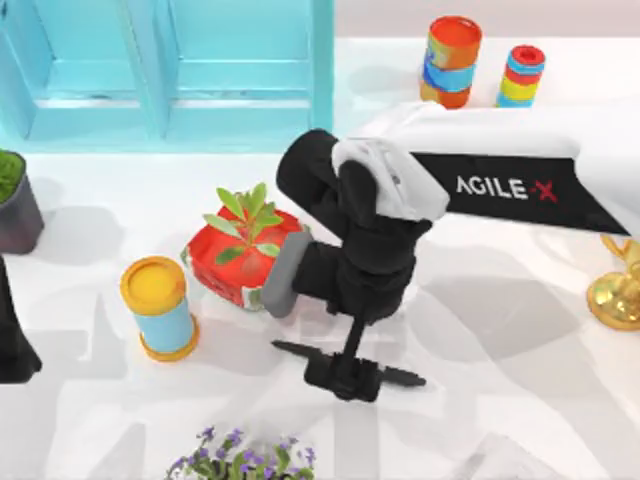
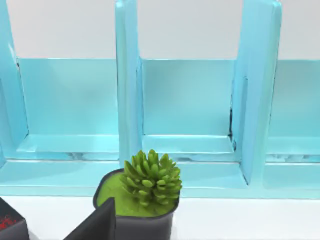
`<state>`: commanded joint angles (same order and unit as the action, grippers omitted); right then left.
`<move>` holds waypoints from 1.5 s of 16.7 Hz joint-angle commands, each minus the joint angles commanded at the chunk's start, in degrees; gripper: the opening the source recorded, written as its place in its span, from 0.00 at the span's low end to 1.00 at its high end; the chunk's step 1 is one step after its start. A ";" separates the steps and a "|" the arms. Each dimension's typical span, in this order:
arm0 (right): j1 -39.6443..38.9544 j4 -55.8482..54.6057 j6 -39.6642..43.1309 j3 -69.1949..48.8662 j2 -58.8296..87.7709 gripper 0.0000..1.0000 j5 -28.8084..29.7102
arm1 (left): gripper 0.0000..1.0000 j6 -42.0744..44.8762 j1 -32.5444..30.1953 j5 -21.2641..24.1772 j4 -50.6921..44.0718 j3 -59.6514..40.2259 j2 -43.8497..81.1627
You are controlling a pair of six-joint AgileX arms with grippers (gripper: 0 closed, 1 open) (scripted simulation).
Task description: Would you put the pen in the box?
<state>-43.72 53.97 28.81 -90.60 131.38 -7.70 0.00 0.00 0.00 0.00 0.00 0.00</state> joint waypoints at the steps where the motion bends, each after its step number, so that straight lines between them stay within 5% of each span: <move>1: 0.00 0.00 0.00 0.00 0.00 1.00 0.00 | 1.00 0.00 0.00 0.00 0.00 0.00 0.00; 14: 0.00 0.00 0.00 0.00 0.00 0.02 0.00 | 1.00 0.00 0.00 0.00 0.00 0.00 0.00; 25: 1.11 1.55 1.32 -2.43 -3.88 0.00 3.55 | 1.00 0.00 0.00 0.00 0.00 0.00 0.00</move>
<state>-42.62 55.52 30.13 -93.04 127.50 -4.16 0.00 0.00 0.00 0.00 0.00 0.00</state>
